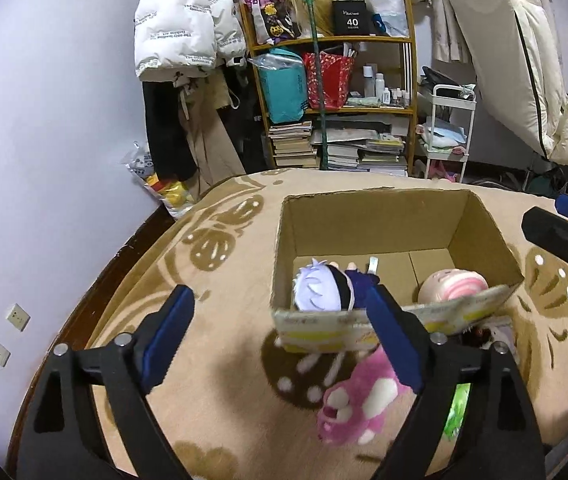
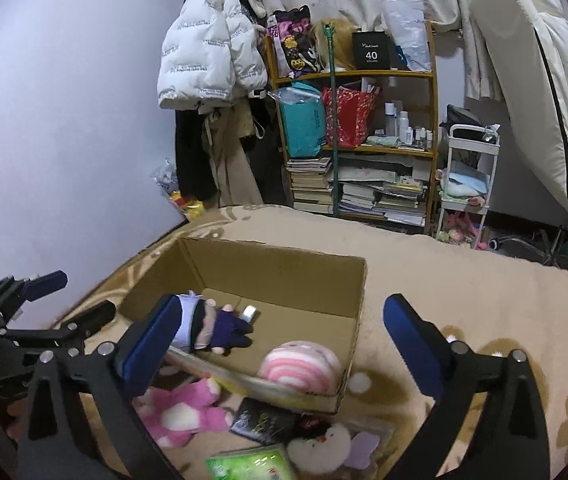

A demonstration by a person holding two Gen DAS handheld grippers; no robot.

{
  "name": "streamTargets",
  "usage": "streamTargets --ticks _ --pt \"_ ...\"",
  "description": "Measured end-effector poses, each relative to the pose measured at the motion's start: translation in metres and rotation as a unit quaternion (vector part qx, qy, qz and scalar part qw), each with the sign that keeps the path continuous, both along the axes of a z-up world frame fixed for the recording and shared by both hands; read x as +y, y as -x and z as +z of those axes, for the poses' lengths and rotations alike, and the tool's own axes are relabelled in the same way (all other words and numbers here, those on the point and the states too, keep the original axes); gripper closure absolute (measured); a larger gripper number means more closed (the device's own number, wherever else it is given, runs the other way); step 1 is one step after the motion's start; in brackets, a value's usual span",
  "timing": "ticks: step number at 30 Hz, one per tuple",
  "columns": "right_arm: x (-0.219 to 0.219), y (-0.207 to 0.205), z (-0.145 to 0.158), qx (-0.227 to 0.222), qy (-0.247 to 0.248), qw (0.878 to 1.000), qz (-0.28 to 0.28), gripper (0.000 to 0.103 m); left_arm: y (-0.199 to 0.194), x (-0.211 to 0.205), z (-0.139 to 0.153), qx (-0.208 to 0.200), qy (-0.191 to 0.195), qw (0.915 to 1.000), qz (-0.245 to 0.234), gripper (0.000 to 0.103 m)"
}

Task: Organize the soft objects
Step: 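Withdraw both tools and move them back toward the remaining plush toys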

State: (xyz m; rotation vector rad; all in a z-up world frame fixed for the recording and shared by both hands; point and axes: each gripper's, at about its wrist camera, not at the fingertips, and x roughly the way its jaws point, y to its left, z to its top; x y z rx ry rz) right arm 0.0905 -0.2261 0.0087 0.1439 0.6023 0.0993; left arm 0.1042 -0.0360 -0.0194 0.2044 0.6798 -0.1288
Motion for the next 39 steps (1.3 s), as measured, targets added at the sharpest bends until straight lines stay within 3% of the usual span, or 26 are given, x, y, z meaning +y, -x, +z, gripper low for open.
streamTargets --ticks 3,14,22,29,36,39 --pt "0.004 0.012 0.006 -0.002 0.006 1.000 -0.002 0.000 0.015 0.004 0.005 -0.006 -0.007 1.0000 0.002 0.006" --pt "0.006 0.059 0.019 0.027 -0.011 0.999 -0.028 0.000 0.061 0.020 0.021 -0.010 -0.026 0.9996 0.009 0.006" --pt "0.005 0.088 0.013 0.089 -0.009 0.995 -0.040 0.000 0.083 0.047 0.020 0.048 0.001 0.9985 0.027 0.006" --pt "0.014 0.105 -0.004 0.139 0.010 0.990 -0.034 0.000 0.089 0.041 0.013 0.065 -0.017 0.9977 0.011 0.006" --pt "0.021 0.106 -0.017 0.175 0.018 0.984 -0.027 0.000 0.076 0.034 -0.006 0.126 -0.011 0.9919 -0.006 0.006" --pt "0.021 0.103 -0.024 0.190 0.017 0.981 -0.027 0.000 0.075 0.032 -0.010 0.130 -0.013 0.9914 -0.006 0.006"
